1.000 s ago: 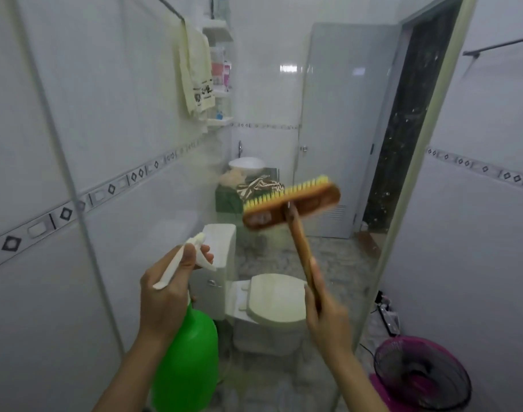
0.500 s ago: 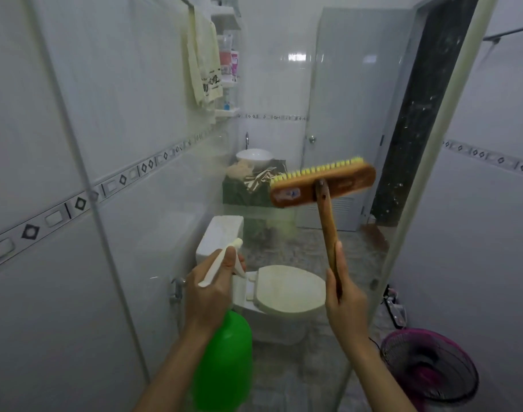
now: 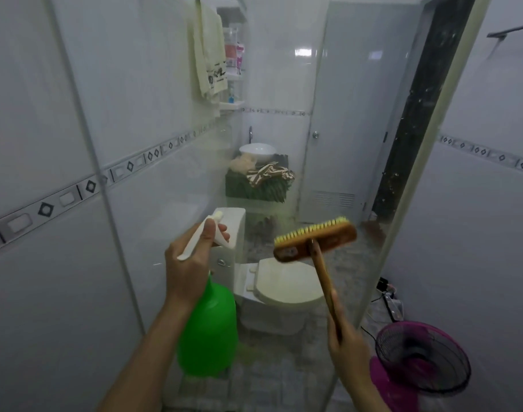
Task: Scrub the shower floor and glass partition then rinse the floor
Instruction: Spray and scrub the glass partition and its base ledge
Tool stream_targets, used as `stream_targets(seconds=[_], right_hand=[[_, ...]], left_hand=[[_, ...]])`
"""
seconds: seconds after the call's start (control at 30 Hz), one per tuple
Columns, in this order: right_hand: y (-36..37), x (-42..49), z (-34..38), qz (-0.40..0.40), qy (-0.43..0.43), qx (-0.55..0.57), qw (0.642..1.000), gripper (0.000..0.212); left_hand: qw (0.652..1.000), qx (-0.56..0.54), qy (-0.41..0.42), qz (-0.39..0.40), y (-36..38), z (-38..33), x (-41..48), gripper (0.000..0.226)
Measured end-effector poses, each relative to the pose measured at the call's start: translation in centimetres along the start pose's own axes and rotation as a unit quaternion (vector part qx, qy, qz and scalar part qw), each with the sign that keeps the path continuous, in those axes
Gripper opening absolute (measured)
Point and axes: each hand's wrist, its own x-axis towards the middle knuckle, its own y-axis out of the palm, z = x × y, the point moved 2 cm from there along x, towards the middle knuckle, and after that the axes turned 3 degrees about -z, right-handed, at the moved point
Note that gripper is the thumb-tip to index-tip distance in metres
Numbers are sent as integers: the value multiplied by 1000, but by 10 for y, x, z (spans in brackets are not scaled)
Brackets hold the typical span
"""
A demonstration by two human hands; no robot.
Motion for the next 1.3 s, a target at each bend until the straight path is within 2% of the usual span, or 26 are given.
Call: stream_targets(seconds=[0.07, 0.13, 0.23, 0.33, 0.4, 0.47, 0.5, 0.63, 0.73, 0.8, 0.9, 0.97, 1.03, 1.13, 1.2, 1.3], right_hand=[[5, -6, 6, 4, 1, 8, 1000, 81], [12, 26, 37, -33, -55, 9, 998, 67], [13, 78, 79, -70, -134, -6, 989, 67], [17, 59, 50, -42, -123, -26, 991, 66], [24, 15, 17, 1, -82, -27, 996, 75], [32, -5, 10, 45, -57, -33, 997, 83], [37, 4, 20, 49, -75, -44, 995, 84], [40, 85, 102, -25, -178, -79, 981, 59], [32, 89, 99, -41, -149, -44, 987, 56], [30, 52, 65, -41, -110, -13, 993, 64], [37, 11, 47, 7, -48, 5, 999, 79], [47, 35, 79, -9, -88, 9, 996, 80], [49, 80, 126, -43, -153, 6, 987, 69], [45, 113, 149, -51, -179, -1, 983, 55], [54, 88, 118, -37, -156, 20, 987, 57], [66, 27, 71, 10, -62, 18, 998, 68]], left_hand=[[1000, 4, -7, -6, -6, 0, 0, 46], [1000, 4, -19, -8, -11, 4, -1, 46], [1000, 11, -14, -9, -17, 7, -3, 46], [1000, 6, -8, -18, -23, 5, -5, 45], [1000, 5, -12, -23, -29, 4, -5, 45], [999, 3, -16, -30, -36, 1, -3, 39], [999, 2, -13, -32, -39, -1, -3, 36], [999, 21, -3, -35, -47, -7, -6, 32], [999, 22, 1, -45, -53, -7, -7, 33], [998, 13, -1, -54, -59, -7, -6, 36], [998, 15, -1, -64, -71, -10, -4, 40], [997, 22, 3, -68, -77, -12, -2, 39], [997, 24, 0, -71, -78, -13, -1, 36], [997, 28, -5, -73, -75, -13, -3, 39], [997, 20, -10, -75, -78, -14, -5, 44], [996, 10, 3, -83, -87, -16, -3, 48]])
